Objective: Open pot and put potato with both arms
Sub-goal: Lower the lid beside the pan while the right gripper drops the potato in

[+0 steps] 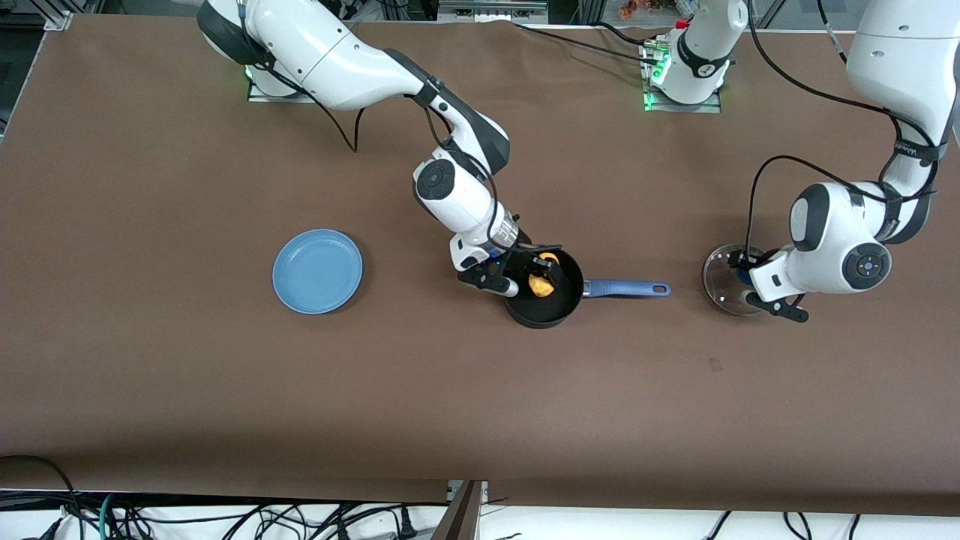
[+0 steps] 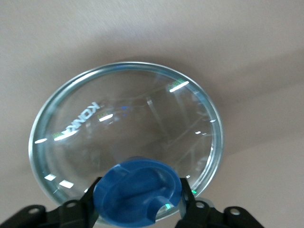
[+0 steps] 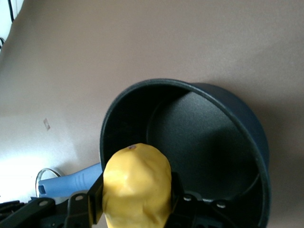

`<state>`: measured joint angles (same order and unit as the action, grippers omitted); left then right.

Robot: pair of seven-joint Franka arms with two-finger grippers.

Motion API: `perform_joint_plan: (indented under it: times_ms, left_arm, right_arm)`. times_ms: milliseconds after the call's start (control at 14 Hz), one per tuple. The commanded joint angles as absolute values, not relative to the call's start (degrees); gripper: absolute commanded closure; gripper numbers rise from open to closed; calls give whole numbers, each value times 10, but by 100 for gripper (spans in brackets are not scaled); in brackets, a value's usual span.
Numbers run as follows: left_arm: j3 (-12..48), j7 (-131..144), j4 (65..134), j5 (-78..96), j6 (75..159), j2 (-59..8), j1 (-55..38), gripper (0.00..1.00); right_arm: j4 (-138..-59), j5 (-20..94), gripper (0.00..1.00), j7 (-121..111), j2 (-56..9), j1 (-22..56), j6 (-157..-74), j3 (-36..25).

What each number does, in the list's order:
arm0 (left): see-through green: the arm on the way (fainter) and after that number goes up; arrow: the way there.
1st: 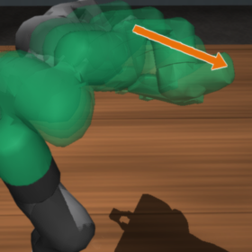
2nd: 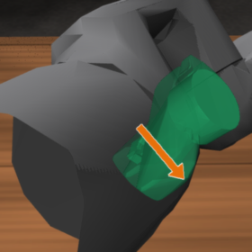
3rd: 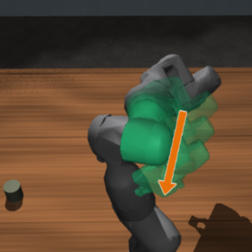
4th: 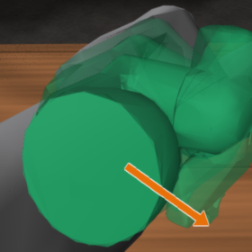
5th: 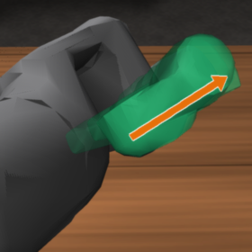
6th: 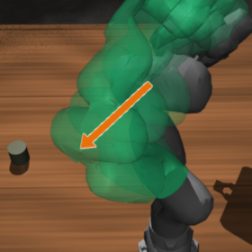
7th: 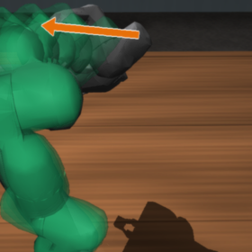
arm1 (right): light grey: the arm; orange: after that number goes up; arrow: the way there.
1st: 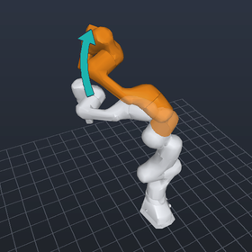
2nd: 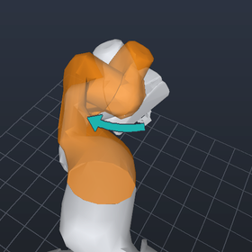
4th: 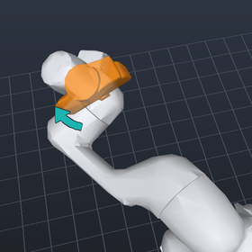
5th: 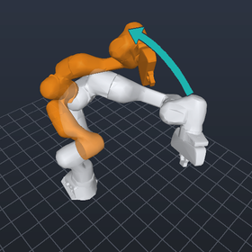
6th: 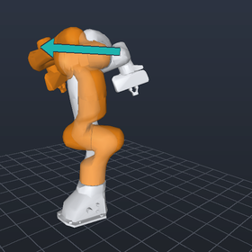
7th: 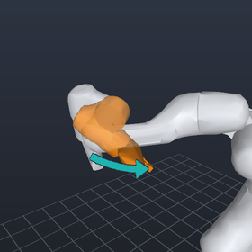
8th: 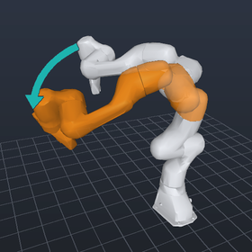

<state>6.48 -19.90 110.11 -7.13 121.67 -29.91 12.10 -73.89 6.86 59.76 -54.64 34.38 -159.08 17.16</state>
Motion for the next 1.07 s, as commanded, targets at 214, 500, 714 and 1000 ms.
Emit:
perform_joint_plan:
  times_ms: [214, 500, 714, 1000]
  left_arm:
    - [74, -203, 873, -77, 951, -297, 99, 0]
    - [100, -200, 840, -68, 884, -213, 95, 0]
    - [132, -200, 832, -68, 860, -155, 95, 0]
    - [149, -199, 806, -63, 814, -137, 95, 0]
  right_arm:
    - [-720, 71, 38, 598, -570, 349, -1593, 170]
    - [-720, 69, 0, 598, -571, 350, -1593, 170]
    - [-715, 66, 0, 588, -537, 337, -1537, 166]
    - [-713, 26, 0, 578, -470, 296, -1394, 167]
